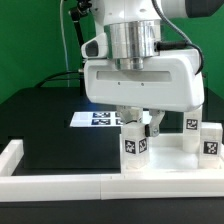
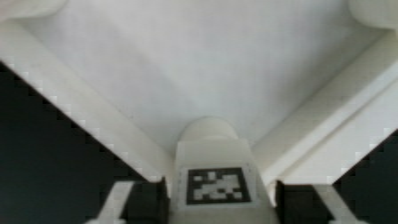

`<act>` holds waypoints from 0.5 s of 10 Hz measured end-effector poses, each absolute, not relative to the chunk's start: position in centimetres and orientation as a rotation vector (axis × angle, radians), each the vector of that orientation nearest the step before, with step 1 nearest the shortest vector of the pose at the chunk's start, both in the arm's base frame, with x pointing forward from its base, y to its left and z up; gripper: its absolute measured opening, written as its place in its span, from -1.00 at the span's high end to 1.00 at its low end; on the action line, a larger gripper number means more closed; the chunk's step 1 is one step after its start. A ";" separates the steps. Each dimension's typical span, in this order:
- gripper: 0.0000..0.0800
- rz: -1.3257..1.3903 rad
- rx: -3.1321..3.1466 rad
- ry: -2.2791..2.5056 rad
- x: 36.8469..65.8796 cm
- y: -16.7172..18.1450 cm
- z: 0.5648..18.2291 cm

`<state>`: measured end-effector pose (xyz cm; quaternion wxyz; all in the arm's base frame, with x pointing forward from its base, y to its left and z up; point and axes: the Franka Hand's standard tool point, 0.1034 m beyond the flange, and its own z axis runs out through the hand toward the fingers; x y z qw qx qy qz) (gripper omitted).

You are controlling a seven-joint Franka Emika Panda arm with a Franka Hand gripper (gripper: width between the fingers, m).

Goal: Assemble square table

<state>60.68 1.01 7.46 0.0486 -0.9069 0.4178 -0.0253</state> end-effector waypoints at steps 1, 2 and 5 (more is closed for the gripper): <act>0.28 -0.062 -2.659 1.471 60.9 1.2 7.5; 0.28 -0.045 -2.571 1.614 61.1 1.2 7.5; 0.27 0.023 -2.268 2.003 62.3 1.5 7.4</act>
Offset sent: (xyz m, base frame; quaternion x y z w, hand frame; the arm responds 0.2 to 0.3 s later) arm 0.0304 0.0085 0.0011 0.0094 -0.0476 0.3253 0.9444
